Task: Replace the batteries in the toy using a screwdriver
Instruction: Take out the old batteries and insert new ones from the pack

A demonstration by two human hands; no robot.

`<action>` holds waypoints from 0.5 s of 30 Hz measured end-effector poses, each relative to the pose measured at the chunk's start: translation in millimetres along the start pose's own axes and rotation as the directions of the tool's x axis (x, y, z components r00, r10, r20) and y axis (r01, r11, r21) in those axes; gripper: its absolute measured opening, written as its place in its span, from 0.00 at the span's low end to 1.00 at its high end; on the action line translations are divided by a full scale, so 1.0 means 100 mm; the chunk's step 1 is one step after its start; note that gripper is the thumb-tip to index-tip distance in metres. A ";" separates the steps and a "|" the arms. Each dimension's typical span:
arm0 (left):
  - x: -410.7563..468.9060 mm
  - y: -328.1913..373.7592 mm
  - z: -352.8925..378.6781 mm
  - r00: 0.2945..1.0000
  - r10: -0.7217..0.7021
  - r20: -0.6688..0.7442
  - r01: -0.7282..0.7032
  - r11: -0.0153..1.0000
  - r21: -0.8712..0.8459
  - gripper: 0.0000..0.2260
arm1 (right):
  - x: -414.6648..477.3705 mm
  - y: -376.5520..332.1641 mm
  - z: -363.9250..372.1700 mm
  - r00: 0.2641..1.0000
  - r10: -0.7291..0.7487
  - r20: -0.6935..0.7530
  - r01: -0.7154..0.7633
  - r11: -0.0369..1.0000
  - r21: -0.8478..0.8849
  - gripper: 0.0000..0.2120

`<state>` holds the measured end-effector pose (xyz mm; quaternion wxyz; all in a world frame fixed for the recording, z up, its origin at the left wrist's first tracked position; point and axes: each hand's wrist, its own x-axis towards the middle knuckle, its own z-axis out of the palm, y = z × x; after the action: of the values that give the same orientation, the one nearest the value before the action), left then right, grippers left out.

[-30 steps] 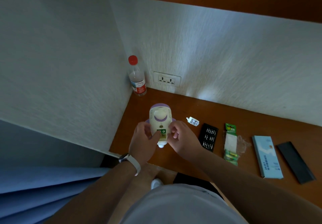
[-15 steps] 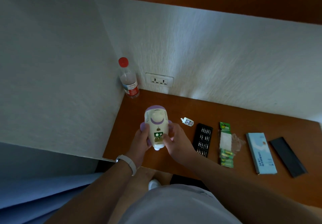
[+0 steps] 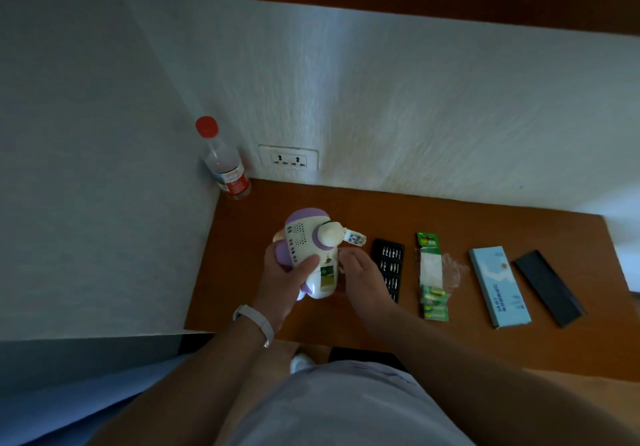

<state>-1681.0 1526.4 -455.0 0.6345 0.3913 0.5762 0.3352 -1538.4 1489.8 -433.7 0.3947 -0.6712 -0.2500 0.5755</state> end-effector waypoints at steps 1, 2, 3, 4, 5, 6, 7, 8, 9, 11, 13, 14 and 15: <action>-0.03 0.03 0.03 0.999 0.040 -0.004 -0.040 0.999 0.017 0.26 | 0.00 -0.02 0.00 0.999 0.043 -0.007 -0.042 0.996 0.073 0.12; -0.07 0.07 0.05 0.996 0.086 -0.003 -0.086 0.996 0.038 0.29 | 0.01 -0.03 0.00 0.996 0.093 0.002 -0.092 0.985 0.145 0.13; -0.11 0.11 0.07 0.989 0.148 -0.001 -0.147 0.987 0.067 0.33 | 0.00 -0.04 0.01 0.991 0.135 0.017 -0.136 0.967 0.214 0.14; -0.15 0.15 0.08 0.975 0.222 0.001 -0.220 0.968 0.119 0.35 | -0.01 -0.06 0.02 0.985 0.165 0.038 -0.169 0.943 0.285 0.15; -0.18 0.20 0.09 0.955 0.296 -0.002 -0.291 0.939 0.185 0.36 | 0.00 -0.06 0.04 0.980 0.188 0.063 -0.198 0.912 0.359 0.16; -0.21 0.25 0.09 0.930 0.368 -0.002 -0.356 0.900 0.250 0.36 | 0.01 -0.07 0.06 0.976 0.198 0.090 -0.217 0.880 0.423 0.16; -0.23 0.29 0.09 0.901 0.434 0.004 -0.415 0.857 0.307 0.36 | 0.02 -0.08 0.08 0.975 0.195 0.111 -0.224 0.855 0.468 0.17; -0.23 0.33 0.08 0.869 0.495 0.020 -0.468 0.808 0.358 0.35 | 0.04 -0.08 0.09 0.976 0.171 0.138 -0.218 0.835 0.506 0.18; -0.25 0.37 0.07 0.833 0.551 0.041 -0.518 0.752 0.409 0.35 | 0.05 -0.09 0.09 0.977 0.134 0.168 -0.205 0.818 0.537 0.21; -0.27 0.42 0.06 0.764 0.640 0.081 -0.586 0.635 0.503 0.35 | 0.05 -0.10 0.10 0.969 0.085 0.232 -0.211 0.775 0.596 0.25; -0.30 0.46 0.06 0.705 0.700 0.115 -0.620 0.531 0.578 0.36 | 0.03 -0.12 0.11 0.958 0.056 0.282 -0.233 0.725 0.648 0.21; -0.31 0.47 0.05 0.681 0.720 0.135 -0.628 0.479 0.613 0.36 | 0.01 -0.12 0.11 0.952 0.037 0.305 -0.242 0.701 0.671 0.20; -0.31 0.48 0.04 0.658 0.736 0.159 -0.633 0.427 0.645 0.35 | 0.00 -0.13 0.11 0.947 0.020 0.322 -0.250 0.678 0.692 0.19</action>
<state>-1678.9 1520.8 -397.9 0.2191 0.7598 0.4889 0.3683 -1548.0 1499.8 -423.7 0.5424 -0.3863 -0.0063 0.7460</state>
